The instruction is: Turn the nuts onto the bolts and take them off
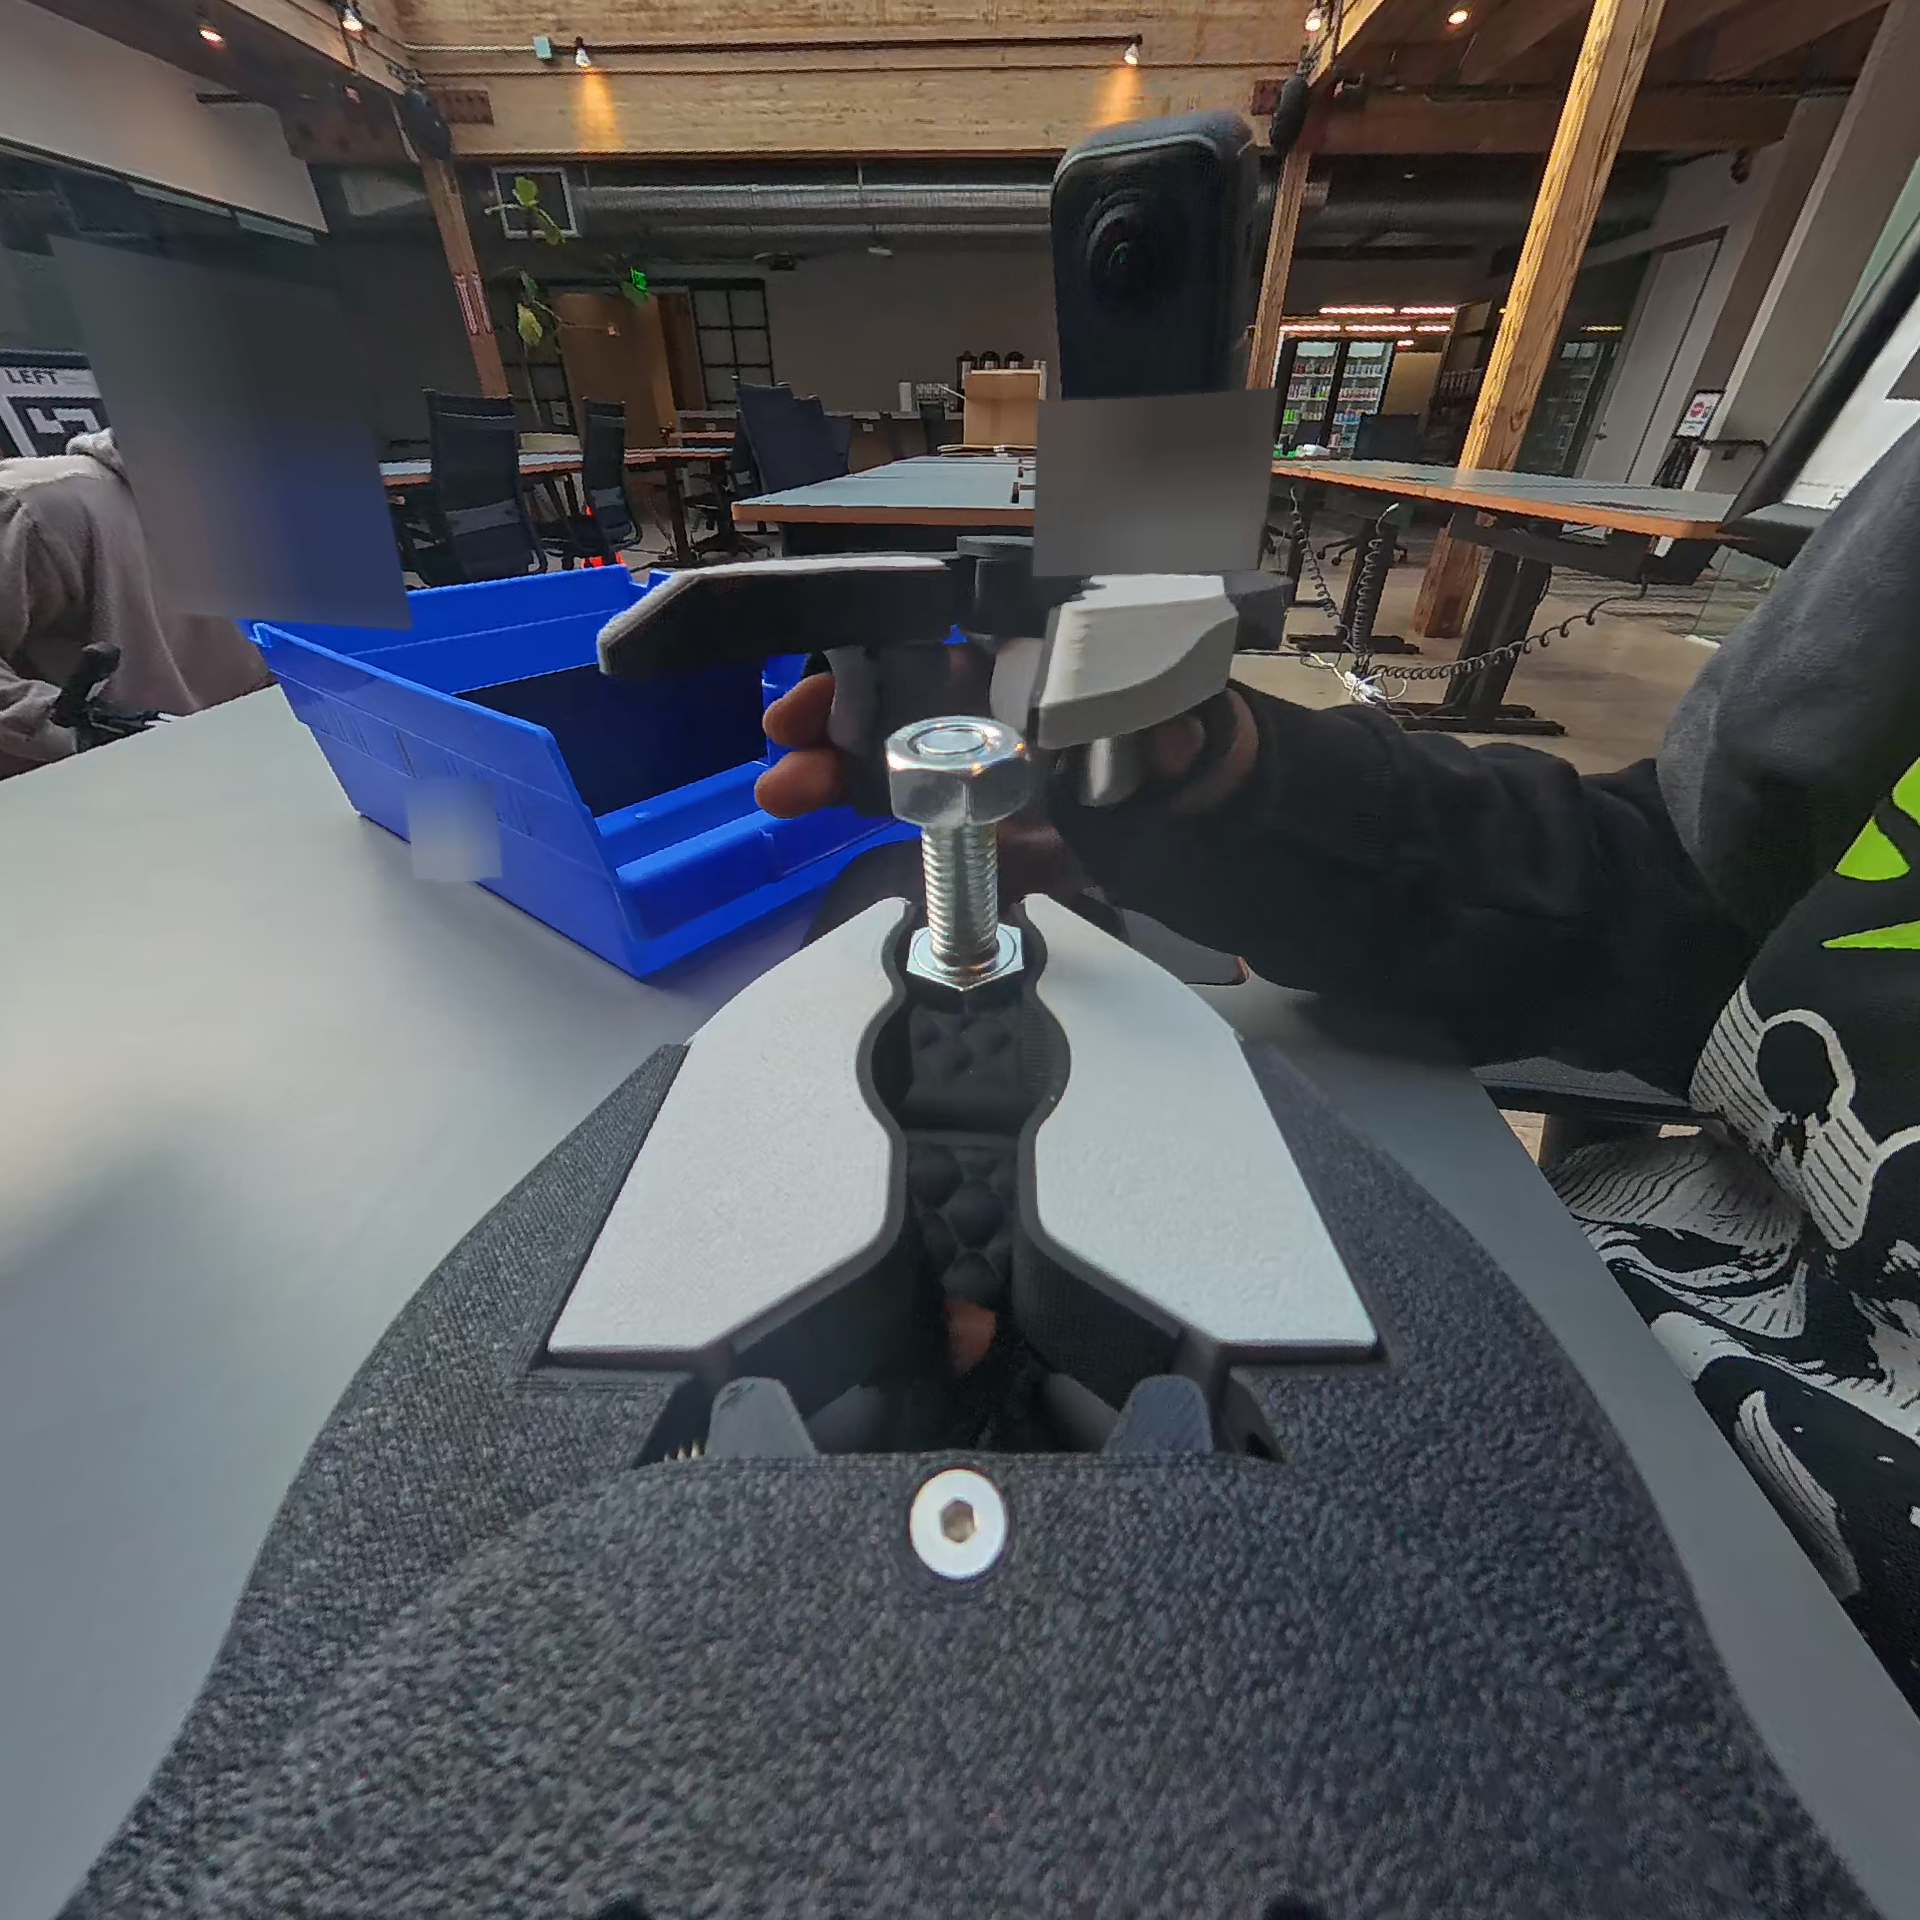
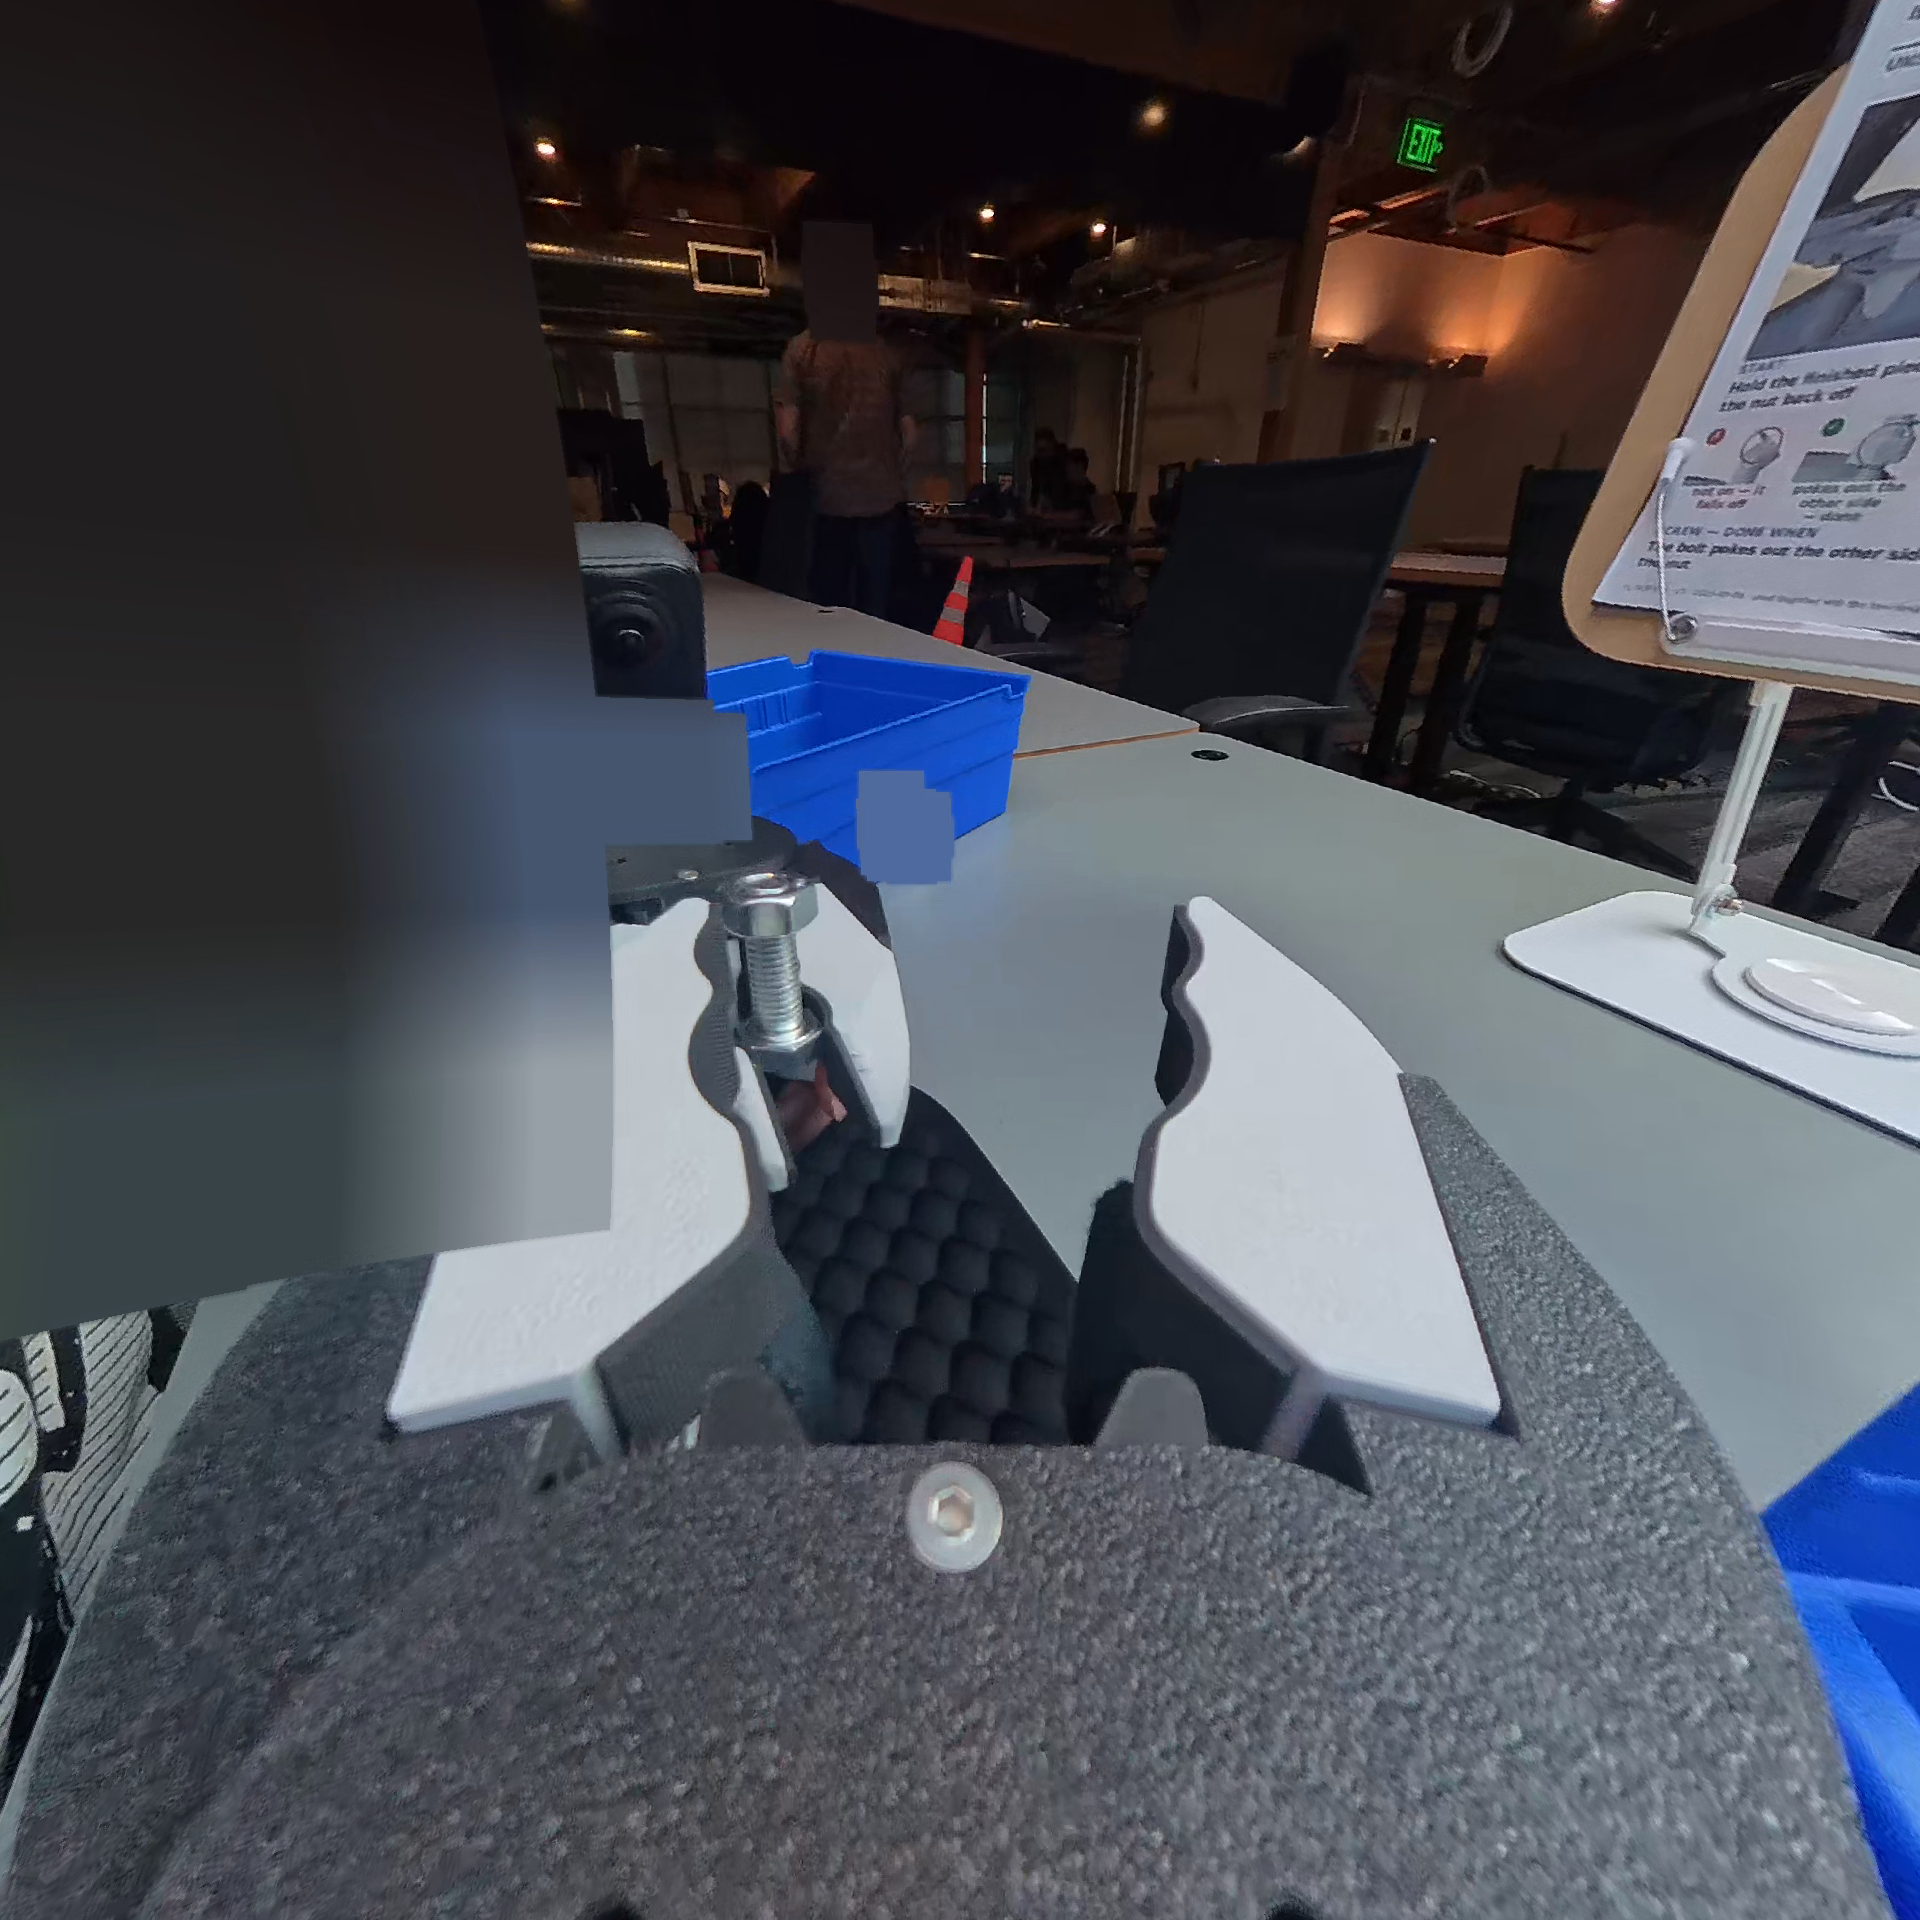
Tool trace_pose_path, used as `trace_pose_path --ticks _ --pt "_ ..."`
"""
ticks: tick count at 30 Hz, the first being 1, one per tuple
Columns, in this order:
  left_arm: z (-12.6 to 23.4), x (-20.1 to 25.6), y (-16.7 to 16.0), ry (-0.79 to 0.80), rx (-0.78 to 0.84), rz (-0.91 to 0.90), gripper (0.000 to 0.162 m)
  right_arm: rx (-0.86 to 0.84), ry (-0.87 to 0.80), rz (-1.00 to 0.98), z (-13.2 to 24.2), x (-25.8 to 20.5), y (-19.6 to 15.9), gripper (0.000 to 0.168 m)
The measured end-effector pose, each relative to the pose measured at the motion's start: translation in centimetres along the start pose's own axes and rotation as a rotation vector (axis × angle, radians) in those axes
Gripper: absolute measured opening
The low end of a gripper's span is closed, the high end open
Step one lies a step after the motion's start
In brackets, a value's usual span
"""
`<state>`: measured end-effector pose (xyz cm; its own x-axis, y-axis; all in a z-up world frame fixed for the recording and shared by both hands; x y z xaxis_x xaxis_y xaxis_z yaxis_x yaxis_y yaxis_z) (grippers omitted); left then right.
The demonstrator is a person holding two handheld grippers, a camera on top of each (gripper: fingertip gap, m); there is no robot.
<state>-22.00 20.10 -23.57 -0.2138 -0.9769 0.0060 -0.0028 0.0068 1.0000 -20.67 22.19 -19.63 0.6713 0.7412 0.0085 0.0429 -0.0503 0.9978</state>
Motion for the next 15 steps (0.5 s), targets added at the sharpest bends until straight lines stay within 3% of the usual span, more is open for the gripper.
trace_pose_path --ticks 8,15 --pt "0.0 0.0 0.0 0.003 0.0 -0.001 0.016 -0.047 0.041 0.032 -3.5 -1.1 -0.4 0.083" --pt "0.0 0.0 0.0 0.0 0.0 -0.002 0.016 -0.057 0.007 0.029 -2.7 -0.4 -0.6 0.081"
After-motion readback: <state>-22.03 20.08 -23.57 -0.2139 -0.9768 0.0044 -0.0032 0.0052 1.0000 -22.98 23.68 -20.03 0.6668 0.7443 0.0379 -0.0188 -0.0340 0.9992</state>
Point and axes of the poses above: each gripper's, where its closed fingertips meet, z back along the fingers, y out of its top, x = y × z across the jaws, the point moved 1 cm from there along z, back along the fingers, and after that the axes turned 10 degrees about y, right-handed, at the moved point
